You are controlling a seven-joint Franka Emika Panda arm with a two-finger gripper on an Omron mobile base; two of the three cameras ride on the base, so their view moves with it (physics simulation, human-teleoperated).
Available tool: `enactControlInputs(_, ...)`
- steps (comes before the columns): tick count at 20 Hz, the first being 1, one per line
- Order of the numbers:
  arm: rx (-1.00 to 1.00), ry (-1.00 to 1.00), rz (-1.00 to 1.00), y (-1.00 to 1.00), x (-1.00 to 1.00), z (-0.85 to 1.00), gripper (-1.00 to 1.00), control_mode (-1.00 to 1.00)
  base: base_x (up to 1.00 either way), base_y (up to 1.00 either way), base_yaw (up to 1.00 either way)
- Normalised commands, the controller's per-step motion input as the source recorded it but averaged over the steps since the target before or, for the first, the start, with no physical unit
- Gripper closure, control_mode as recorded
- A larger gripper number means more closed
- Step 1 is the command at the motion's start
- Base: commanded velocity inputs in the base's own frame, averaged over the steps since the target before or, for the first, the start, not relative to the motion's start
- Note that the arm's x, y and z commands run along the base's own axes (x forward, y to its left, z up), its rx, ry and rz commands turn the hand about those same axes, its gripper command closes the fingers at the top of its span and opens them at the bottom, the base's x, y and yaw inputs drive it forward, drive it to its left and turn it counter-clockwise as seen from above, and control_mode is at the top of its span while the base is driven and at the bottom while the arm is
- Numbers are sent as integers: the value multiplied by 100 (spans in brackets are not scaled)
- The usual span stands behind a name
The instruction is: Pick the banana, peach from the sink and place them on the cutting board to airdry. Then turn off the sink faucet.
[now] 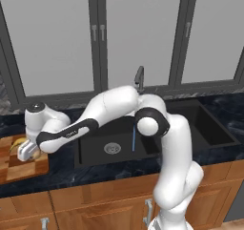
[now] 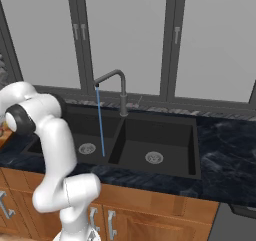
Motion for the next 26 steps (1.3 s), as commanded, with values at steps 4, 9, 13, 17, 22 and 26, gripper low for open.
enactControlInputs(4,11,1,0,-51,-12,0,-100,-100,0,0,0)
enactControlInputs(9,11,6,0,-46,-7,3,-100,-100,0,0,0)
enactControlInputs(13,9,4,0,-40,-6,3,-100,-100,0,0,0)
enactControlInputs(17,10,6,0,-35,-14,0,-100,-100,0,0,0)
enactControlInputs(22,11,5,-3,-39,-13,6,-100,-100,0,0,0)
enactControlInputs(26,5,4,-9,-40,-1,13,-100,-100,0,0,0)
